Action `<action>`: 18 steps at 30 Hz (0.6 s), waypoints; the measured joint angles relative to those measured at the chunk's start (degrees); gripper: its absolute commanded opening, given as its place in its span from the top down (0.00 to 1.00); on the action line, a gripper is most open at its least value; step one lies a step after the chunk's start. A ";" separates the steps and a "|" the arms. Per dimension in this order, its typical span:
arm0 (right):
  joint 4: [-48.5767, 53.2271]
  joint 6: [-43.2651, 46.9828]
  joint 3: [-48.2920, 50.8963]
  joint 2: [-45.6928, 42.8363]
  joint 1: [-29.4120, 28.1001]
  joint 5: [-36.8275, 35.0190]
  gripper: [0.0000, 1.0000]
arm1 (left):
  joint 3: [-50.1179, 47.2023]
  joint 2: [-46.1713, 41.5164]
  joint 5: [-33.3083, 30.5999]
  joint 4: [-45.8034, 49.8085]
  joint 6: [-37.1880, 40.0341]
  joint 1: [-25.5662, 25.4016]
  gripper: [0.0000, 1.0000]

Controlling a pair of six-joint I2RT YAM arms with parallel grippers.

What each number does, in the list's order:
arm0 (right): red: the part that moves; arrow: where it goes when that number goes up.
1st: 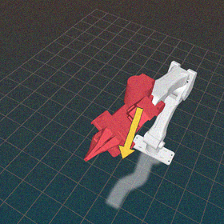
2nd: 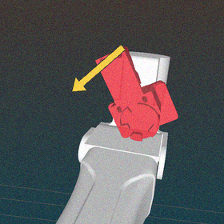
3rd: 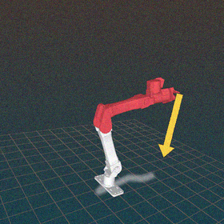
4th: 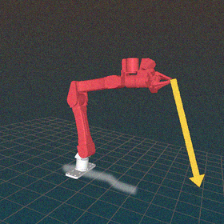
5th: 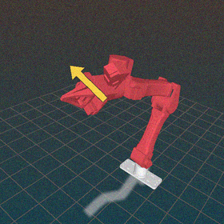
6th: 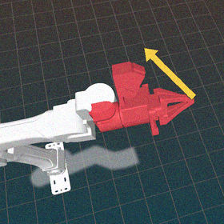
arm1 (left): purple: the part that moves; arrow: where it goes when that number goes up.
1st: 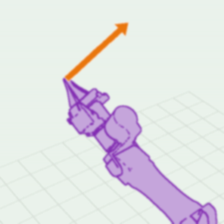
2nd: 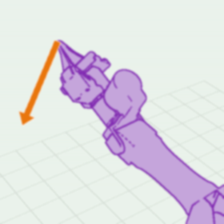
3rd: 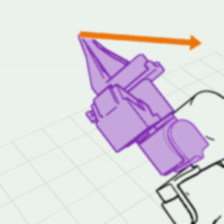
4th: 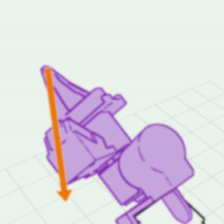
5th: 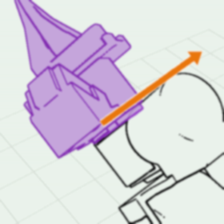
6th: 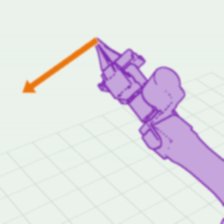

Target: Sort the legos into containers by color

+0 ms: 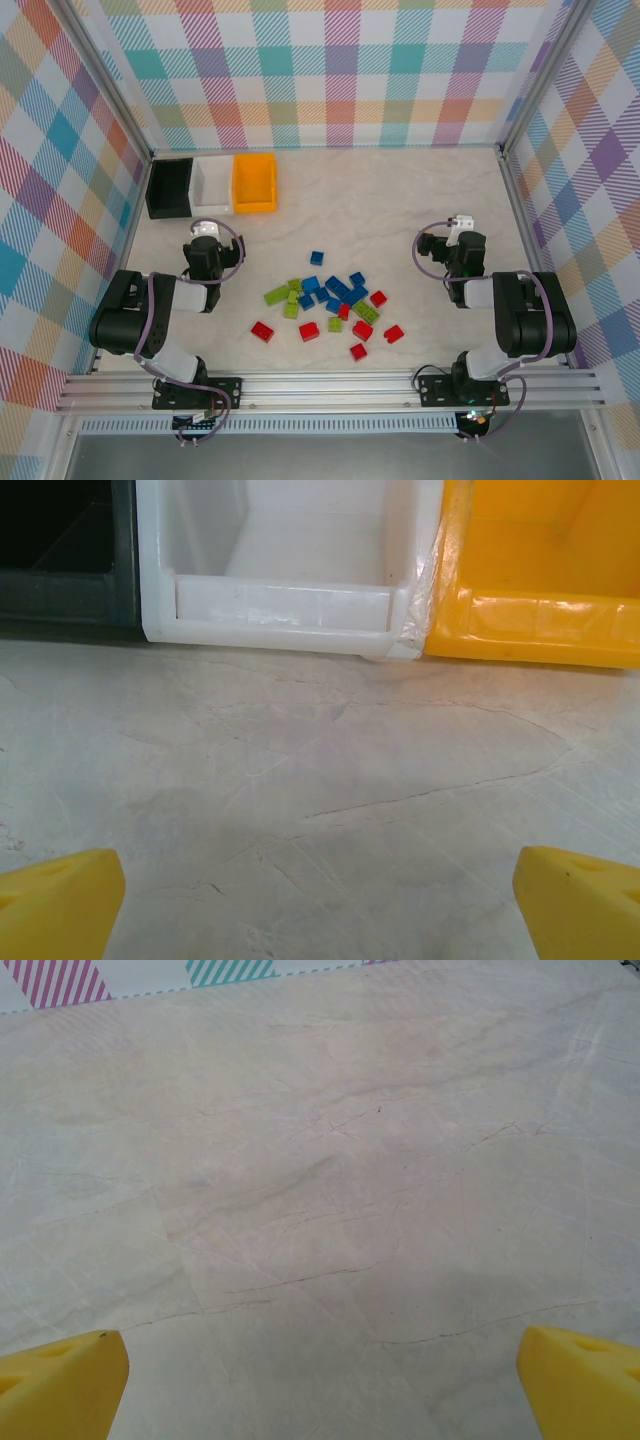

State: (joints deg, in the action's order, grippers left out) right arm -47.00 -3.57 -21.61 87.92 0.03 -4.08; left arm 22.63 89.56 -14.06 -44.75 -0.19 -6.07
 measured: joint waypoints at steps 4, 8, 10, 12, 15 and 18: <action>9.07 -0.22 -3.15 -4.31 -0.24 -1.97 0.00 | 6.01 -5.22 -1.49 12.00 -0.37 0.00 0.00; 17.97 -1.27 -9.20 -9.01 -2.03 -6.82 0.00 | 9.55 -14.82 -2.75 16.90 -2.01 0.00 0.00; 23.04 -3.32 -12.74 -9.92 -3.41 -10.95 0.00 | 10.93 -18.38 -5.14 19.08 -5.95 0.00 0.00; 28.06 -6.47 -15.78 -9.99 -4.28 -14.14 0.00 | 15.19 -19.65 -9.20 26.10 -13.38 0.02 0.00; 37.83 -14.82 -19.80 -9.97 -4.57 -16.28 0.00 | 24.96 -19.06 -14.08 42.34 -26.14 0.70 0.00; 45.97 -24.09 -23.08 -9.70 -4.11 -16.11 0.00 | 31.10 -18.80 -13.90 50.69 -32.35 1.75 0.00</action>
State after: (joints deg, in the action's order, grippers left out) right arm -1.04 -27.66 -44.69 78.22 -4.08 -20.18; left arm 53.74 70.76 -27.97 5.93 -32.53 -4.32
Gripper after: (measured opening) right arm 0.996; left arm 0.997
